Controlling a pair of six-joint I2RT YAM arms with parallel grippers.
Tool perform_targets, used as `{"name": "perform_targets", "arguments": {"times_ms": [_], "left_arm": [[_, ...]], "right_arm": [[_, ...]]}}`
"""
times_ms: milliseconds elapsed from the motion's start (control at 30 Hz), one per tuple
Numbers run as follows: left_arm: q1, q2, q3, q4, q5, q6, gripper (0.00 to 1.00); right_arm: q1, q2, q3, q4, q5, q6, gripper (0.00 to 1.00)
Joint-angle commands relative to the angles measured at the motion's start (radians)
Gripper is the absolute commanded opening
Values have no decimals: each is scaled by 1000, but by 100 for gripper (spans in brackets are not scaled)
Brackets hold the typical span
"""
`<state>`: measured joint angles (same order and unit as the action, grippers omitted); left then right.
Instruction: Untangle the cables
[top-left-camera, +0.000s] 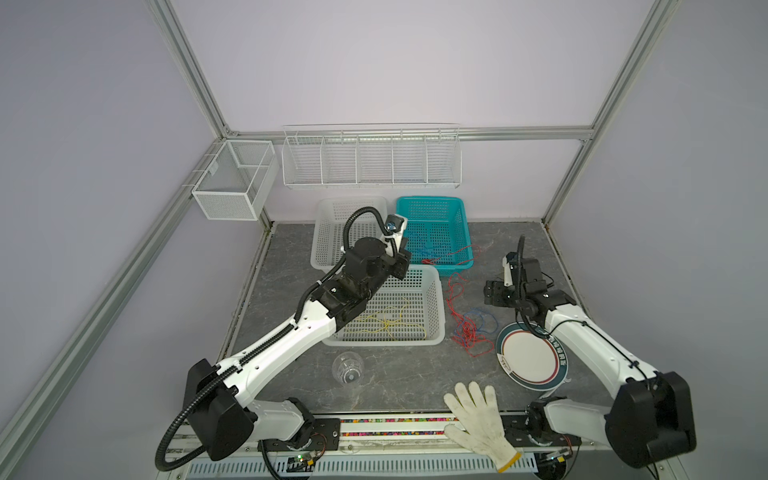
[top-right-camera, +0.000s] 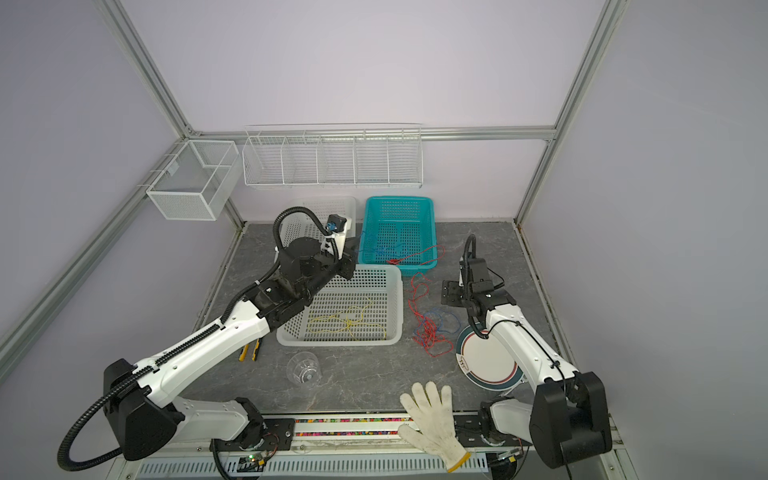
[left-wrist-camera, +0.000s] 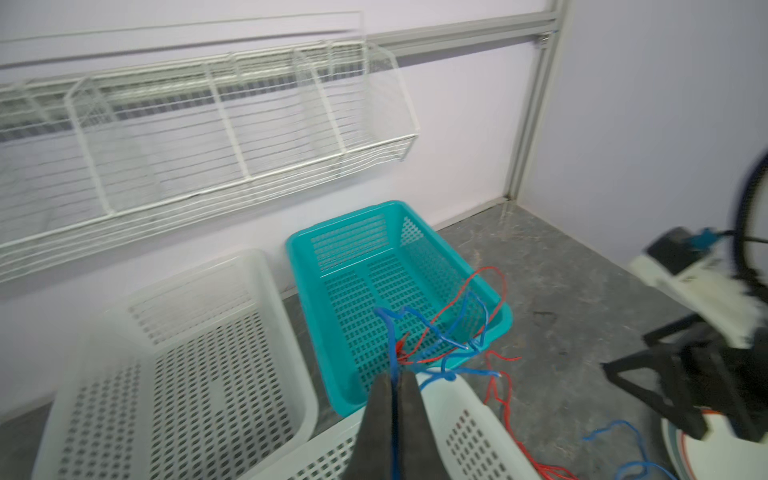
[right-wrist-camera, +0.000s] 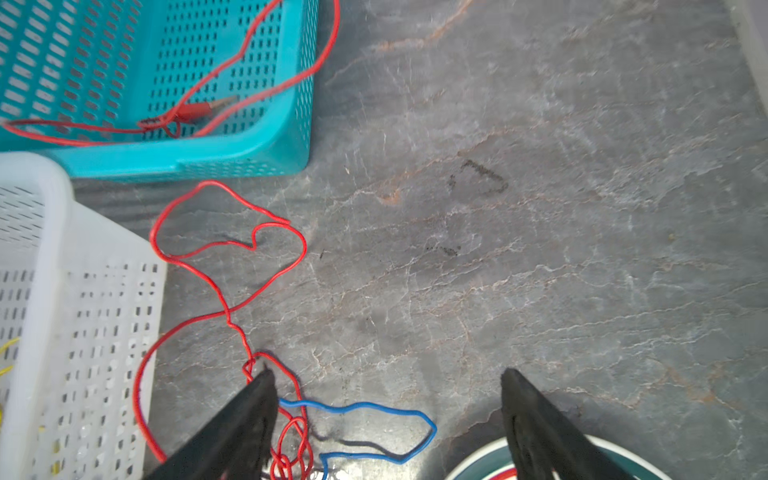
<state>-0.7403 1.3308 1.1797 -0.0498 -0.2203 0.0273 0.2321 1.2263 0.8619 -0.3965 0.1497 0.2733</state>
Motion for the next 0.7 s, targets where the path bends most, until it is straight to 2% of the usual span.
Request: {"name": "perform_targets", "arguments": {"times_ms": [0, 200, 367, 667], "left_arm": [[98, 0, -9, -15, -57, -62, 0], [267, 87, 5, -15, -142, -137, 0], [375, 199, 32, 8, -109, -228, 0], [399, 421, 165, -35, -109, -214, 0]], "right_arm": [[-8, -49, 3, -10, -2, 8, 86], [-9, -94, -19, -17, -10, 15, 87], [-8, -77, -13, -36, -14, 10, 88], [-8, -67, -1, -104, -13, 7, 88]]}}
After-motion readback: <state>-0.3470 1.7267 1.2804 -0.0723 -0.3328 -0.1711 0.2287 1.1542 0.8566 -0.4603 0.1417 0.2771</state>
